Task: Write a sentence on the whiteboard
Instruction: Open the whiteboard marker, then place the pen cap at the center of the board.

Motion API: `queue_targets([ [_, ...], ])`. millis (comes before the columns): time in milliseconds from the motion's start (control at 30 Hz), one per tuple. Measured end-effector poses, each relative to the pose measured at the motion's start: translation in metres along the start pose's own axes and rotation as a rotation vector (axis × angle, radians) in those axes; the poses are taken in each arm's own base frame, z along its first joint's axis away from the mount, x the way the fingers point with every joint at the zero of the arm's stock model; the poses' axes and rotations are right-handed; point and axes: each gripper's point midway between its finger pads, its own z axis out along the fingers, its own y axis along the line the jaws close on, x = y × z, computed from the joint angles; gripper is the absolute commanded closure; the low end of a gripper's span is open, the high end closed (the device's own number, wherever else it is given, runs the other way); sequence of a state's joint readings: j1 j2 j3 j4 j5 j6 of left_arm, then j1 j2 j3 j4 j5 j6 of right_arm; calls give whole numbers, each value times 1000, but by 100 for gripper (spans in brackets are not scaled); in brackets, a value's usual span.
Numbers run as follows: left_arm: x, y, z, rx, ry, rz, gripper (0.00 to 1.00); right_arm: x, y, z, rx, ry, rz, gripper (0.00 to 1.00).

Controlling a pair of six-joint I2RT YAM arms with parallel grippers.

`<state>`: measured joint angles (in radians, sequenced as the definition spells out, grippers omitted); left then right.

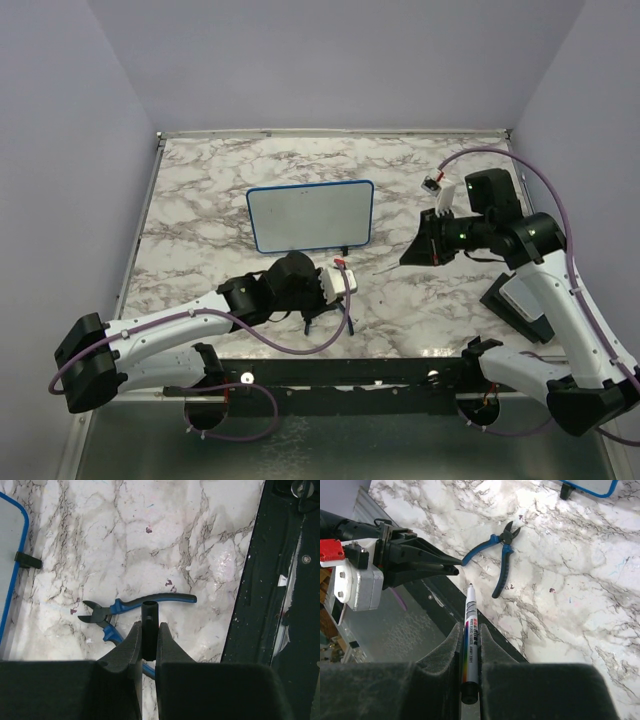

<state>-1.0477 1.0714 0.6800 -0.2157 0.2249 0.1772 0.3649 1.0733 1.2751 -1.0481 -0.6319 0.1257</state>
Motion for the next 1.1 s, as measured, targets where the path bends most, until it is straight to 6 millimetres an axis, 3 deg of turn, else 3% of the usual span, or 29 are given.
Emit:
queue_targets([
  [333,9,29,-7,-198,39,-100,100,-15,-18,-20,182,-94,-25,99],
  [467,15,44,-12,-323,43,-268,100,-23,-33,-27,282,-180,-11,99],
  [633,26,64,-22,-516,35,-497,100,-24,-57,-21,372,-270,28,99],
  [833,55,83,-38,-751,20,-767,100,-27,-70,-6,369,-366,37,99],
  [1100,108,83,-39,-907,97,-916,99,-30,-67,0,304,-488,0,99],
])
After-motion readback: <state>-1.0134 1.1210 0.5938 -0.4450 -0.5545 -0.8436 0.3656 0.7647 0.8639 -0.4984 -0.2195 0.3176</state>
